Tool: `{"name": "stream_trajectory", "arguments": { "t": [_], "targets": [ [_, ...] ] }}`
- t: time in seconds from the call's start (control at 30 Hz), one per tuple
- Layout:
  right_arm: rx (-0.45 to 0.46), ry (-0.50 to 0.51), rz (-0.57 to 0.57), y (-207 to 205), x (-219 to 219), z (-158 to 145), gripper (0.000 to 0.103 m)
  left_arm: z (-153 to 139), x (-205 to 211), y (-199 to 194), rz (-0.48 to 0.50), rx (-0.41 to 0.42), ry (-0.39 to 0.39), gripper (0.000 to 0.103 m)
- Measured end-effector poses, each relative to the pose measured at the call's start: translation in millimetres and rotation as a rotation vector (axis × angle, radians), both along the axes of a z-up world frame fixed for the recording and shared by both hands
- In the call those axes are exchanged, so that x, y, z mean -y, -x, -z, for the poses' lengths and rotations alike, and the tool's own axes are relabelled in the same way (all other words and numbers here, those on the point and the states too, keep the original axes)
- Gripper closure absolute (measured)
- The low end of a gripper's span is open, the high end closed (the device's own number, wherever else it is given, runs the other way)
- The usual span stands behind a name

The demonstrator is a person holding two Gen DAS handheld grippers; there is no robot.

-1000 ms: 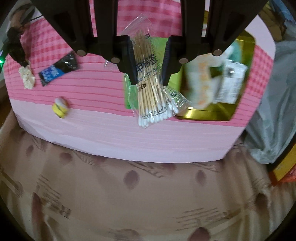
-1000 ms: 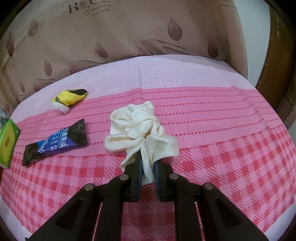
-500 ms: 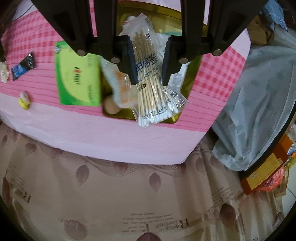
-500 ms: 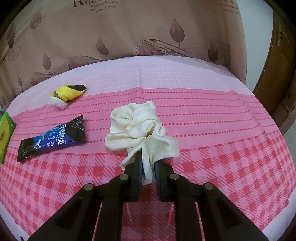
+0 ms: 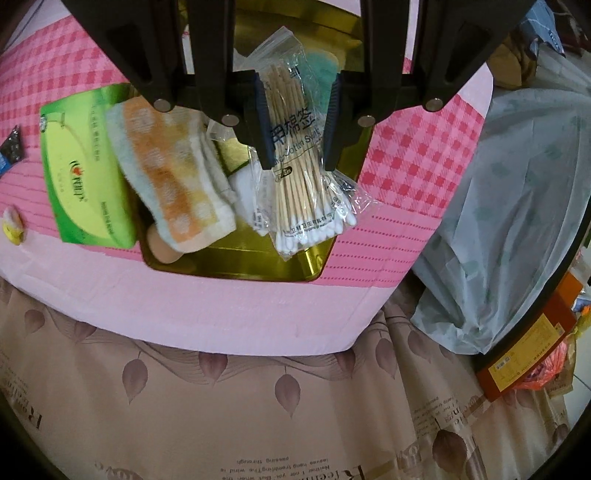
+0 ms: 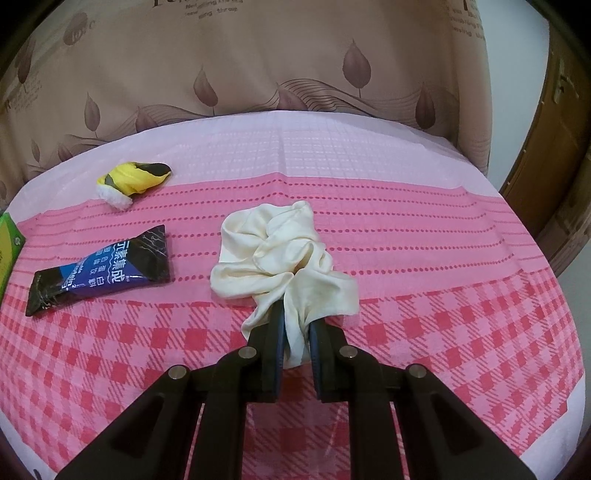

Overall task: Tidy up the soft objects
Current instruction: 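Carry the cotton swab bag into the gold tin and open the left tool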

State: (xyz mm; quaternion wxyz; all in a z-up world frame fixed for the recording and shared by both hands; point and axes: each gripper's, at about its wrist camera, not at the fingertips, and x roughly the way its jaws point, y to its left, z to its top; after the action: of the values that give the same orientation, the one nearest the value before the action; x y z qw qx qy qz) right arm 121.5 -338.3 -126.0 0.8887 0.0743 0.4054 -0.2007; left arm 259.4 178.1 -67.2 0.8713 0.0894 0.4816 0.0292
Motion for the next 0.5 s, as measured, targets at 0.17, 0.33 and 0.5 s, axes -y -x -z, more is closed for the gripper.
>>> {"name": "stream_trajectory", "arguments": {
  "t": [0.17, 0.33, 0.5],
  "targets": [
    [-0.006, 0.013, 0.002, 0, -1, 0, 0.090, 9, -9, -3, -0.003, -0.005, 0.020, 0.077],
    [-0.012, 0.026, 0.001, -2, -1, 0, 0.090, 12, -13, -1, -0.023, 0.014, 0.014, 0.074],
    [-0.016, 0.034, 0.001, -2, -2, 0, 0.089, 12, -15, 3, -0.045, 0.044, 0.018, 0.074]
  ]
}}
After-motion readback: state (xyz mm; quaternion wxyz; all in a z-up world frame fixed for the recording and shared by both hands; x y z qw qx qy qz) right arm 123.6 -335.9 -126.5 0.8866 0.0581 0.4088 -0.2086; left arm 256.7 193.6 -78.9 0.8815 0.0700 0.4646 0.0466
